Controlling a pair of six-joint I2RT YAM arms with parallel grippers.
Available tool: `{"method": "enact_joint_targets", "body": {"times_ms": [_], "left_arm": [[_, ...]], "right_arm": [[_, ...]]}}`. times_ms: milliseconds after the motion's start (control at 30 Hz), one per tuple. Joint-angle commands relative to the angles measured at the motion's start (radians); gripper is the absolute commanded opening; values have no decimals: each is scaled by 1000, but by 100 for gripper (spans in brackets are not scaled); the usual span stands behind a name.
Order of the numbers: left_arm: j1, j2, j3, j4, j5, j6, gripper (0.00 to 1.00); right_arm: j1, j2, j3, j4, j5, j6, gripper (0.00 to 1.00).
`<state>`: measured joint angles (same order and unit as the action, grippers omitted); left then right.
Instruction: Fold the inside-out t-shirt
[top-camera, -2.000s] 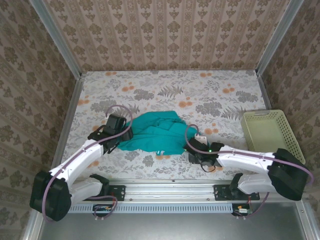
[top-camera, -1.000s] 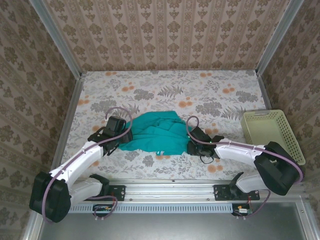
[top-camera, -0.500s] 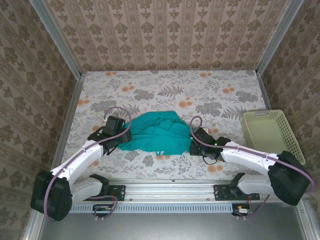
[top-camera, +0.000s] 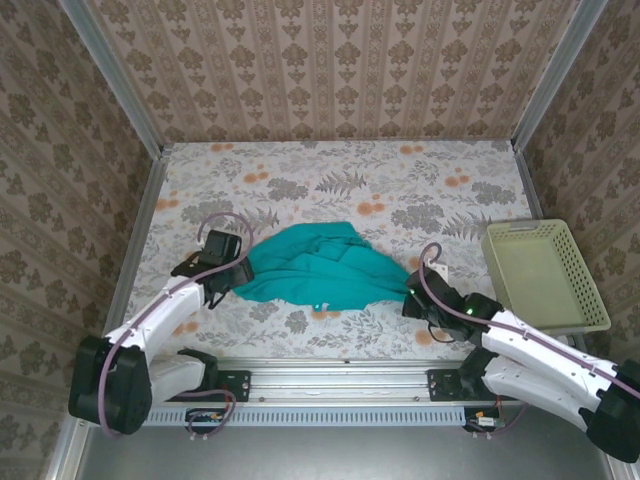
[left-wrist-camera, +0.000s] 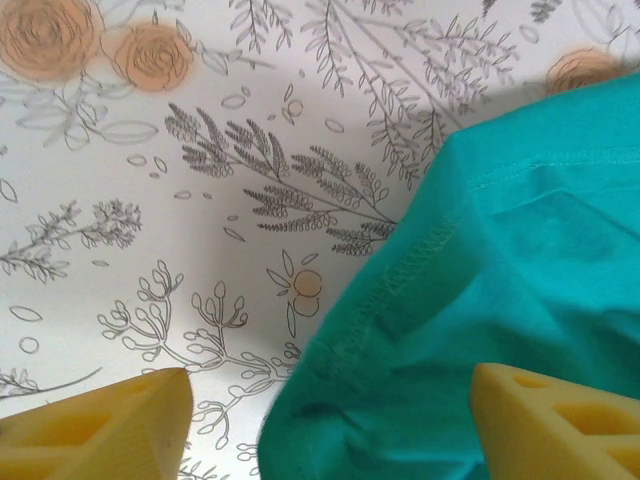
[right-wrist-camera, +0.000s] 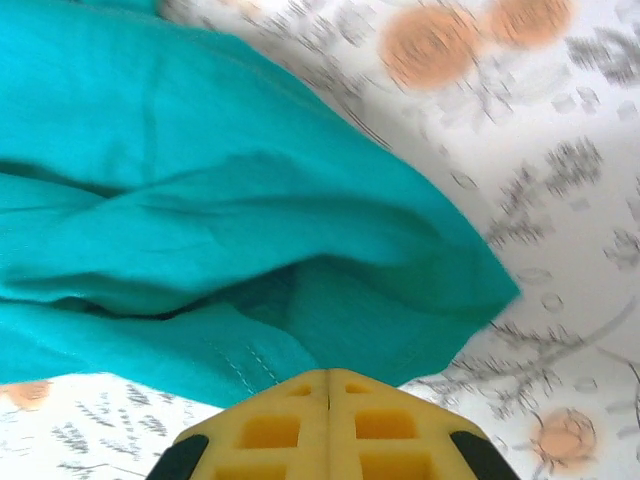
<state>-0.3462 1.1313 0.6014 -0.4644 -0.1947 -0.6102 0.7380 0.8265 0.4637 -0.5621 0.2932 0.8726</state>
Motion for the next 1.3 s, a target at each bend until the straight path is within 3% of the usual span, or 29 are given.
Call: {"method": "enact_joint_targets", "body": {"times_ms": [0,133,367,533,767,933,1067,1167,1267], "left_arm": [[4,28,9,-19,15,-8,68],[5,76,24,-11,41,-9,58],[3,100,25,20,85,-8,31],[3,86,17,25,88,-8,18],[2,54,-4,42,105,-7,7],[2,44,-14,47,106,-9,3],[0,44,-16,54,113,-8,0],[0,44,-14,59,127,-7,0],[-1,29,-9,55,143,-10,0]], "right_arm": [[6,-33,-70,-82,41,136,0],[5,-36,-114,-36,11,151,0],[3,6,-71,-59,-79,68,0],[-20,20,14,-114,-97,-43,27],[-137,145,46,21,-159,-102,32],[-132,272,46,133,-237,-118,43],[-47,270,15,192,-272,-91,54],[-40,296,-8,236,-318,-68,47],[-40,297,8,226,-303,-72,17]]}}
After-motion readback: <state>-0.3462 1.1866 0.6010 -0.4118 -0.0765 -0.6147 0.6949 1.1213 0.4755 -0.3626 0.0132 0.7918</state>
